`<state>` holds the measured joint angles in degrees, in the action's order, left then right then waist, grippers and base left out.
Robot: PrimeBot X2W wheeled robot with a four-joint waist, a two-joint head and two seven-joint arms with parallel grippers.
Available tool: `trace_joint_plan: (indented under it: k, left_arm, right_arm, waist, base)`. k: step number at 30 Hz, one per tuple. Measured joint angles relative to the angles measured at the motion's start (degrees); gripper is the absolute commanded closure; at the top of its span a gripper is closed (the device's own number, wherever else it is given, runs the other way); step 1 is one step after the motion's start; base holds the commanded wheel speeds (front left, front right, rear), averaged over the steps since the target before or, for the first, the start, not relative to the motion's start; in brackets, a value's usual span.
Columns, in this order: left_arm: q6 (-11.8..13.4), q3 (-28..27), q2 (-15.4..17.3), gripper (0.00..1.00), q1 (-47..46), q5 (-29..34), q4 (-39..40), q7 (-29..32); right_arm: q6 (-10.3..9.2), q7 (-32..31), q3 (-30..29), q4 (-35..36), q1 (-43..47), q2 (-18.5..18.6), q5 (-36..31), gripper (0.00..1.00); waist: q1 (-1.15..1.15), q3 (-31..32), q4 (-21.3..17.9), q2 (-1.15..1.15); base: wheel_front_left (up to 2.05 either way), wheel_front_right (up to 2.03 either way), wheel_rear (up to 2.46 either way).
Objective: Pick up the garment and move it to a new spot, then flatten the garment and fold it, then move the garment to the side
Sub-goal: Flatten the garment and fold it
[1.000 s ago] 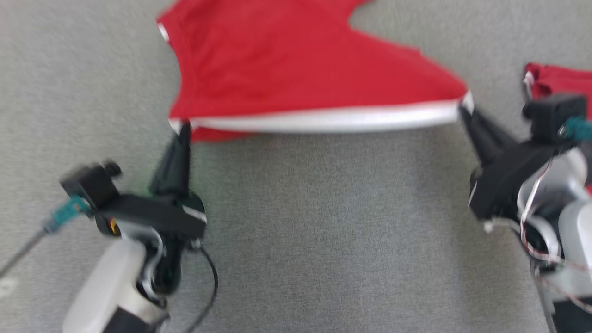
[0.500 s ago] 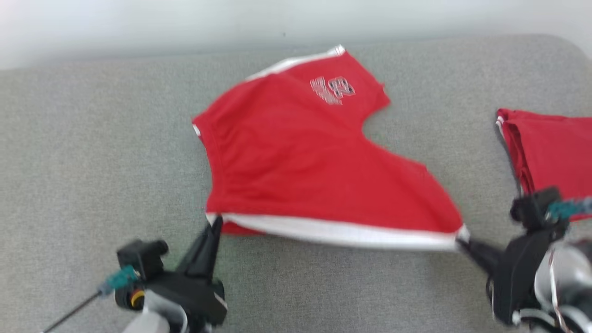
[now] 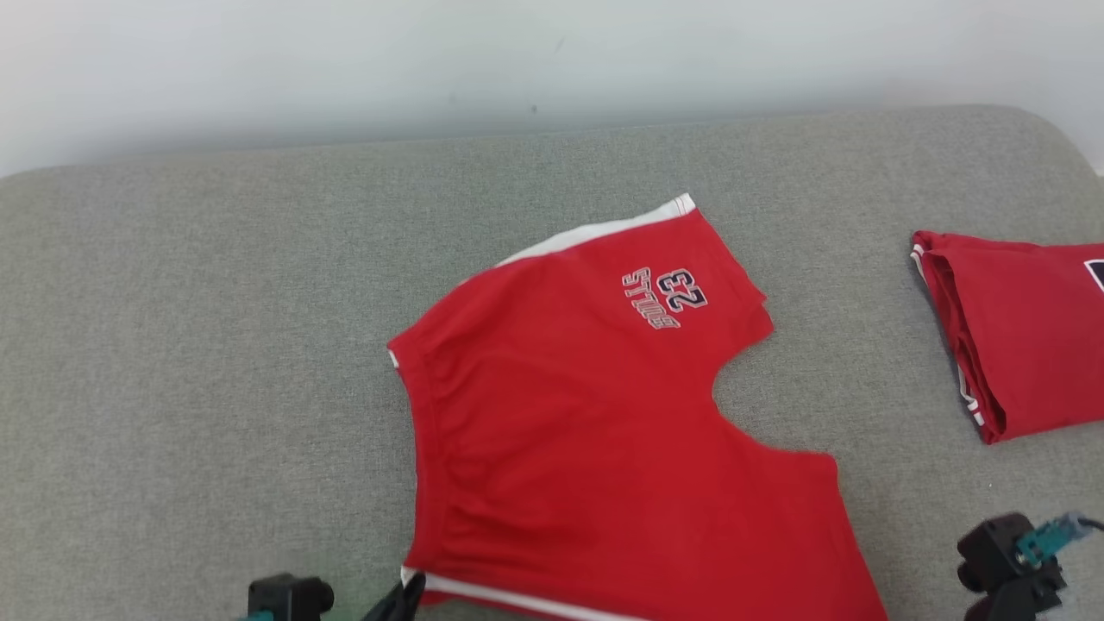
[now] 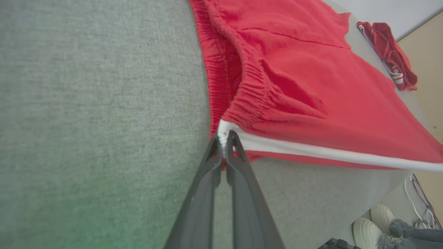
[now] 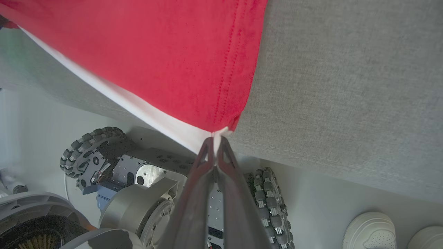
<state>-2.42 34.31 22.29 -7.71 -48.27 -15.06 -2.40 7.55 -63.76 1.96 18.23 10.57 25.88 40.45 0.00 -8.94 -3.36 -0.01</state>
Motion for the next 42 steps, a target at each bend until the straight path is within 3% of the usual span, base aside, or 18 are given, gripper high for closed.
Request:
trace_joint_plan:
  k: [9, 16, 23, 31, 42]
  left_arm:
    - [2.0, 1.2, 3.8, 1.00, 5.6, -1.8, 8.4, 6.0]
    - [2.4, -0.6, 2.6, 1.00, 4.5, -2.1, 13.7, 3.1]
    - [3.0, -1.6, -0.7, 1.00, -0.6, -2.0, 12.7, 1.4]
    - [3.4, -3.3, -6.0, 1.00, -8.7, -2.0, 7.5, -1.7]
    - [4.3, -3.7, -11.1, 1.00, -18.2, -1.1, 0.4, -3.6]
  right_arm:
    - [0.00, -3.0, -5.0, 4.3, 6.4, -1.1, 2.4, 1.00]
    - [0.00, 5.2, -3.9, 6.3, 0.3, 1.2, 1.3, 1.00]
    - [0.00, 15.8, 1.9, -0.2, -13.5, 5.3, -2.6, 1.00]
    - [0.00, 26.3, 6.8, -11.0, -27.7, 5.3, -8.4, 1.00]
    - [0.00, 33.4, 11.4, -25.5, -43.7, 4.0, -12.3, 1.00]
  waist:
    - [0.00, 0.3, 0.6, 0.01]
    - [0.00, 0.0, 1.0, 0.01]
    - [0.01, -1.5, 2.0, 0.01]
    - [0.01, -4.3, 4.3, 0.01]
    - [0.01, -8.7, 7.7, 0.02]
  base:
    - [0.00, 0.00, 0.00]
    - [0.00, 0.00, 0.00]
    - [0.00, 0.00, 0.00]
    - [0.00, 0.00, 0.00]
    - [0.00, 0.00, 0.00]
